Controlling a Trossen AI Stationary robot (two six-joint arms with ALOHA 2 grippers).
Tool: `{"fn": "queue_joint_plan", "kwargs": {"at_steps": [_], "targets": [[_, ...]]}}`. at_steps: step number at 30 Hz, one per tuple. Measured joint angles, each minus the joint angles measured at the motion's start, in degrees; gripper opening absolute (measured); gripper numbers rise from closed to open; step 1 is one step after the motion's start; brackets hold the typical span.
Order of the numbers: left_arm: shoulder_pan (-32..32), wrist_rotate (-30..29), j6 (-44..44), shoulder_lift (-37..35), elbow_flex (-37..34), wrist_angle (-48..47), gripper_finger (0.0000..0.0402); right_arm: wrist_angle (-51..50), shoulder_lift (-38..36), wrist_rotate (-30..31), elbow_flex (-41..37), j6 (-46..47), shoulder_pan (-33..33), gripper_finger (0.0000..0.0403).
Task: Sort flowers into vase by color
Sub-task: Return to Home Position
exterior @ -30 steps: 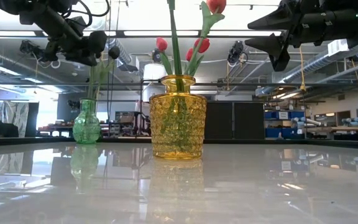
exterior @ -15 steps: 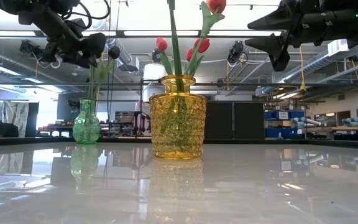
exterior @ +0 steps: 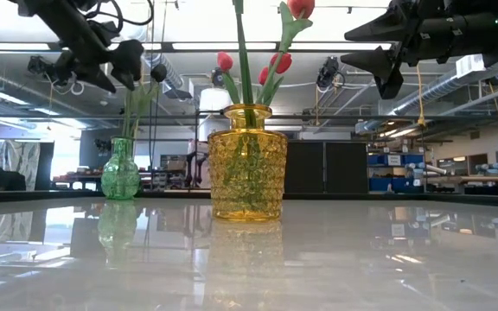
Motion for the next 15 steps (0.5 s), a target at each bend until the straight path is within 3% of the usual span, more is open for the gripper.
{"fn": "queue_joint_plan", "kwargs": {"at_steps": [8,15], "targets": [[-0.5,8.7,-5.4,0.0,5.0,-12.6,0.0254,0.0,0.0,0.0,0.0,0.0,0.0,0.0192],[-5.0,19.0,-8.3,-0.1,6.2,-14.3,0.0254,0.0,0.0,0.0,0.0,0.0,0.0,0.0192]]}}
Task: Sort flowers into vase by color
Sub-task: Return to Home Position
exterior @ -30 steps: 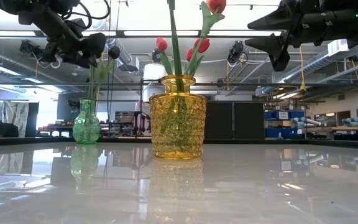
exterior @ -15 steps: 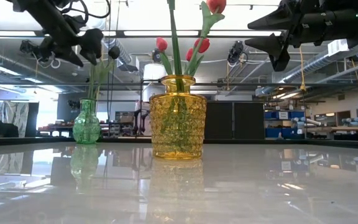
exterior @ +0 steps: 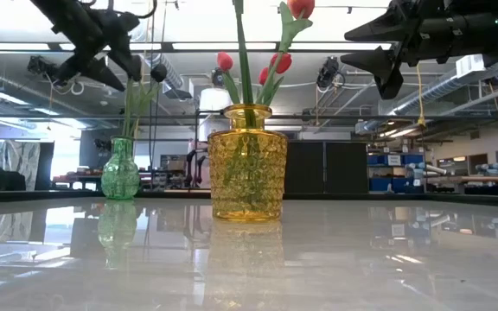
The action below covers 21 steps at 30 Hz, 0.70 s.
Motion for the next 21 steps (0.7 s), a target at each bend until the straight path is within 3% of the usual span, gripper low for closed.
{"fn": "queue_joint_plan", "kwargs": {"at_steps": [6,16,21], "targets": [[-8.0,1.3,-0.4,0.0,-0.3,0.7,0.0254,0.0,0.0,0.0,0.0,0.0,0.0,0.0192],[-23.4,-8.5,-1.3,2.3,-0.5,1.2,0.0254,0.0,0.0,0.0,0.0,0.0,0.0,0.0192],[-27.4,-8.8,1.4,4.0,-0.6,4.1,0.0254,0.0,0.0,0.0,0.0,0.0,0.0,0.0192]]}}
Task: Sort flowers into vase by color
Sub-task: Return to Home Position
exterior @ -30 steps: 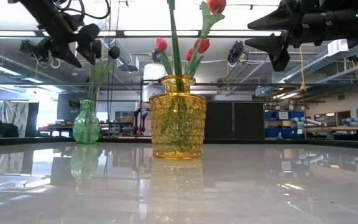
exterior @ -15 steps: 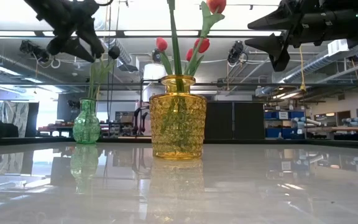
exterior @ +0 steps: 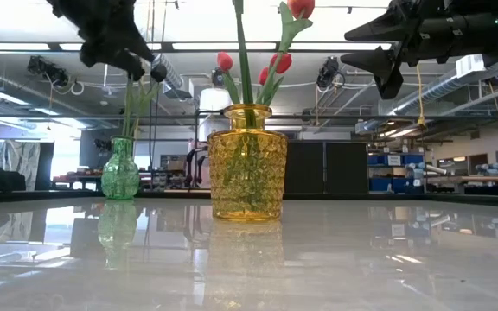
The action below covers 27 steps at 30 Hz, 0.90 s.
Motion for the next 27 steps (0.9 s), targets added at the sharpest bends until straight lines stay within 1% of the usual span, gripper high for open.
{"fn": "queue_joint_plan", "kwargs": {"at_steps": [2,5,8,12,16,18,22,27], "targets": [[-0.6,0.0,3.2,0.7,-0.2,1.9,0.0254,0.1,0.0,0.0,0.0,0.0,0.0,0.0192],[-0.7,1.0,7.4,0.9,-3.3,9.1,0.0254,0.3,0.0,0.0,0.0,0.0,0.0,0.0192],[-0.2,6.1,11.4,0.9,-8.6,17.9,0.0254,0.4,0.0,0.0,0.0,0.0,0.0,0.0192],[0.0,13.1,14.5,0.8,-14.8,30.2,0.0254,0.5,0.0,0.0,0.0,0.0,0.0,0.0192],[0.0,17.9,16.4,0.8,-20.0,38.8,0.0254,0.5,0.0,0.0,0.0,0.0,0.0,0.0192],[0.0,18.5,16.4,0.8,-22.7,42.6,0.0254,0.4,0.0,0.0,0.0,0.0,0.0,0.0192],[0.0,18.6,16.5,0.5,-26.4,47.0,0.0254,0.4,0.0,0.0,0.0,0.0,0.0,0.0192],[-0.2,18.6,16.9,-1.6,-28.1,48.1,0.0254,0.4,0.0,0.0,0.0,0.0,0.0,0.0192]]}}
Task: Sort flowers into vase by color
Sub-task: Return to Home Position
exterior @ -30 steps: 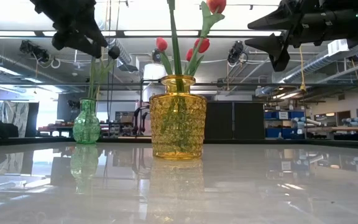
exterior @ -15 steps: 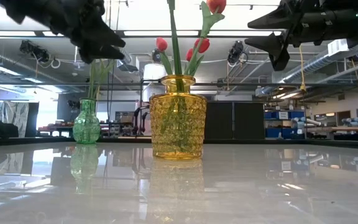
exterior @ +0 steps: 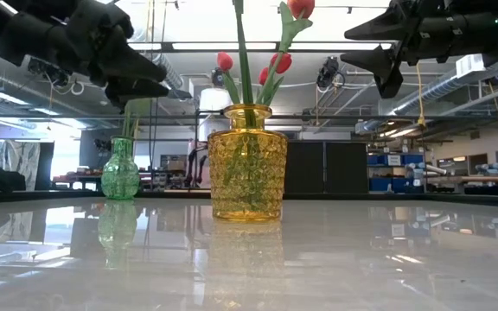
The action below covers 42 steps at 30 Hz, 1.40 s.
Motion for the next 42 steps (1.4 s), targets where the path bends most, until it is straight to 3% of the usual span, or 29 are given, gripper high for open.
{"fn": "queue_joint_plan", "kwargs": {"at_steps": [11,28,42], "targets": [[-2.2,-2.1,1.3,-8.0,-7.4,1.0,0.0254,0.0,0.0,0.0,0.0,0.0,0.0,0.0192],[-2.9,-2.3,6.3,-8.8,-19.4,21.9,0.0254,0.0,0.0,0.0,0.0,0.0,0.0,0.0192],[-3.5,-2.3,17.6,-13.7,-19.7,22.6,0.0254,0.0,0.0,0.0,0.0,0.0,0.0,0.0192]]}}
